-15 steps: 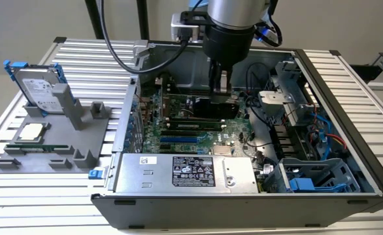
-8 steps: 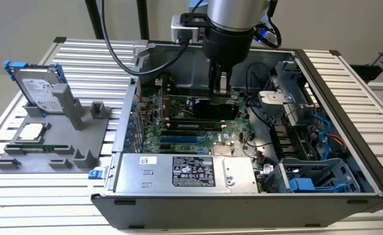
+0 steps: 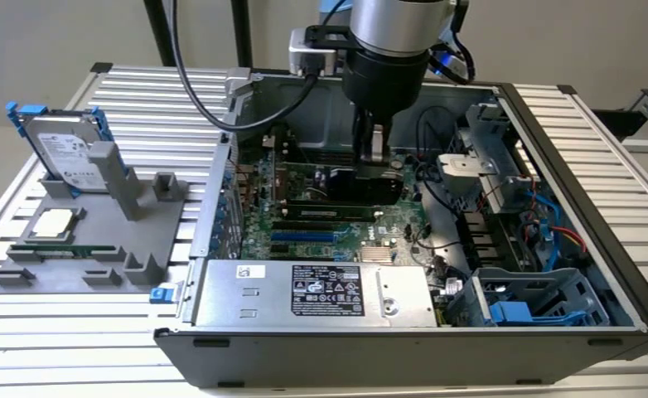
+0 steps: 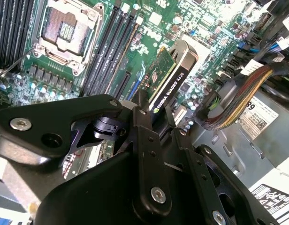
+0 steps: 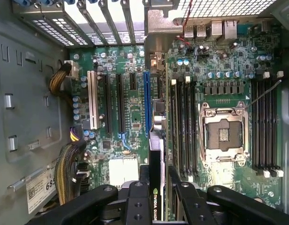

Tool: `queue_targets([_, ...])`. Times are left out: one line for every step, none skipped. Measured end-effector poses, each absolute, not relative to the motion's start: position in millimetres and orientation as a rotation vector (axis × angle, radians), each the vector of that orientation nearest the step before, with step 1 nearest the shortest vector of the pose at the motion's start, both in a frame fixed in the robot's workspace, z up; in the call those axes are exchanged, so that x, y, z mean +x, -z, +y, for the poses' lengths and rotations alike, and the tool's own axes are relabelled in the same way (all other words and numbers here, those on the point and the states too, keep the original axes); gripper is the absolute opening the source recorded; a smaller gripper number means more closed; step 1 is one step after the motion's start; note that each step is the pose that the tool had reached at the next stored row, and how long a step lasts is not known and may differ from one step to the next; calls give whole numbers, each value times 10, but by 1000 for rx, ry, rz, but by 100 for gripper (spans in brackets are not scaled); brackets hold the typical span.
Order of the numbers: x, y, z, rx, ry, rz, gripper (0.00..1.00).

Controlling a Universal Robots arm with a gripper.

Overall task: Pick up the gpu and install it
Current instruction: 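Insert the gpu into the slot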

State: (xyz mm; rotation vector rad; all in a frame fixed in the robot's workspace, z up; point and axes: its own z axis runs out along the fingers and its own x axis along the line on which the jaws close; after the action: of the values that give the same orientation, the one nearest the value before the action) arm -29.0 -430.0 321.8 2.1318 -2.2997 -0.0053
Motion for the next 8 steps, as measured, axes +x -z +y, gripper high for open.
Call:
queue_targets([-290, -3214, -4300, 2132, 5, -2300, 0])
queue_targets([-290, -3211, -4300, 2132, 5, -2300, 0])
queue_targets([-290, -3206, -4300, 2132, 5, -2300, 0])
queue_targets([-289, -3202, -4300, 2132, 5, -2299, 0])
queue_targets([-288, -3197, -4300, 2132, 5, -2299, 0])
queue_targets([-288, -3193, -4300, 2132, 5, -2299, 0])
queue_targets([-288, -3190, -4300, 2132, 5, -2299, 0])
queue_targets([-289, -3187, -4300, 2132, 5, -2299, 0])
